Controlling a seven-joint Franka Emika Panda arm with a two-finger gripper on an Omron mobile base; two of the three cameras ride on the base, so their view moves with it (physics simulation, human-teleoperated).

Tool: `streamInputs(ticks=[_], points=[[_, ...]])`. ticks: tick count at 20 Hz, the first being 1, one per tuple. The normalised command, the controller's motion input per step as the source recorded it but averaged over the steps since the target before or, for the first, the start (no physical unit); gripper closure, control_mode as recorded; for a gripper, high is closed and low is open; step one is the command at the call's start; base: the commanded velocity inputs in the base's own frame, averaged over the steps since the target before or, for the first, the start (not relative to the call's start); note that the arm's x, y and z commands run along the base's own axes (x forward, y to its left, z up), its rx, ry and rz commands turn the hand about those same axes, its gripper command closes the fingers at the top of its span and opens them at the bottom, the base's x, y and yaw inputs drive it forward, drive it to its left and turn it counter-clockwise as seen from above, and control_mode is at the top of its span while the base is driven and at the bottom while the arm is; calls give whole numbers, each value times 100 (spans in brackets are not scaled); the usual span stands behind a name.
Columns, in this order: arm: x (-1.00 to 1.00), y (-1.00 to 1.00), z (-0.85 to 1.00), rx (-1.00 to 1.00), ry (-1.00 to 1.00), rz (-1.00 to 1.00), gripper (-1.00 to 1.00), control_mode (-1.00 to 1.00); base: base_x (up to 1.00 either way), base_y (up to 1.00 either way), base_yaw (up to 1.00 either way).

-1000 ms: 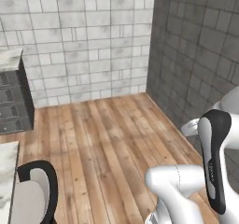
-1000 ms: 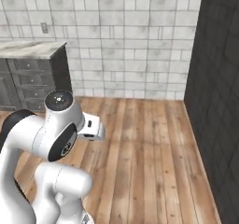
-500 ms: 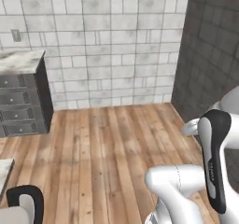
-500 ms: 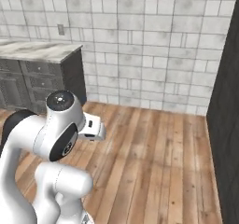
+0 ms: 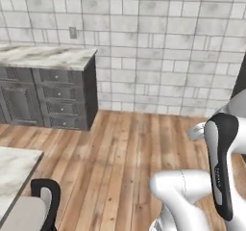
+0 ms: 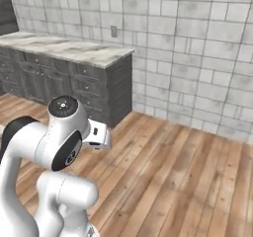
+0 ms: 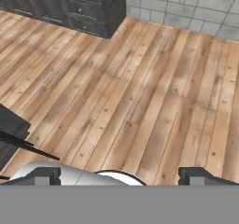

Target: Four empty soda cans are scattered around the kitchen. Gather all the cans and cluster them next to the stove for recycling.

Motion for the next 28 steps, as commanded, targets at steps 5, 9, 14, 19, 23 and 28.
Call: streamInputs(ticks=[5, 9, 14, 19, 23, 28], points=[[0, 0, 0, 0, 0, 0, -100, 100, 61, -40, 50], [0, 0, 0, 0, 0, 0, -100, 100, 61, -44, 50], [0, 0, 0, 0, 0, 0, -100, 100, 52, -32, 51], [0, 0, 0, 0, 0, 0, -100, 100, 47, -26, 53], [0, 0, 0, 0, 0, 0, -100, 100, 45, -34, 55], [0, 0, 0, 0, 0, 0, -100, 100, 45, -35, 55]])
